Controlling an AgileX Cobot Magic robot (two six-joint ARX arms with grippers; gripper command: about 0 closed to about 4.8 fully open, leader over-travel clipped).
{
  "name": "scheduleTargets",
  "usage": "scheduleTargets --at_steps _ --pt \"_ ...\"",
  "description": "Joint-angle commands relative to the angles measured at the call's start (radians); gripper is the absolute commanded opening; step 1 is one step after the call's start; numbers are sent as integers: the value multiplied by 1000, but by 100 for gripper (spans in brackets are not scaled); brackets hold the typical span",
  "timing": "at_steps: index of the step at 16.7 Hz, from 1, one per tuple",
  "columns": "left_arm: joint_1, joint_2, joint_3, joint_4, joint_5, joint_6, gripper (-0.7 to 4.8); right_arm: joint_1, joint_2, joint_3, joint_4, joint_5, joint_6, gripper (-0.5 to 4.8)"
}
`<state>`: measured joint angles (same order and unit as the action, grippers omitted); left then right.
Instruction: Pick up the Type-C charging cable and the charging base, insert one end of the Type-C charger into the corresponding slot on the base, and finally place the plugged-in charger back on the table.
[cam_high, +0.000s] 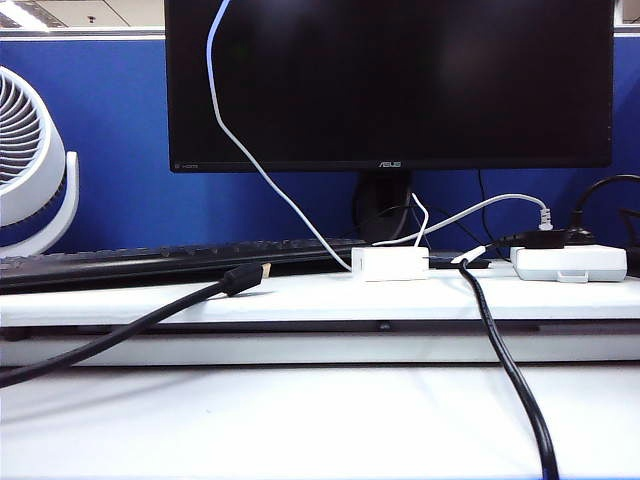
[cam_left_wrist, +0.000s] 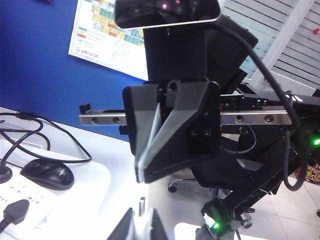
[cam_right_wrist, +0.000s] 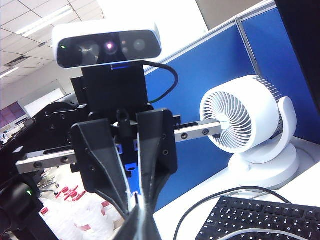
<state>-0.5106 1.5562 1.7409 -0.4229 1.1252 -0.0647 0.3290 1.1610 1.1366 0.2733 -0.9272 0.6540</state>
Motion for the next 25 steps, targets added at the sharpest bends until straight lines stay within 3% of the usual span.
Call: scheduleTargets --at_steps 1,25 --pt "0 -6 4 20 9 0 25 8 -2 3 18 1 -4 -6" --pt "-2 -4 3 12 41 -22 24 50 18 3 101 8 34 -6"
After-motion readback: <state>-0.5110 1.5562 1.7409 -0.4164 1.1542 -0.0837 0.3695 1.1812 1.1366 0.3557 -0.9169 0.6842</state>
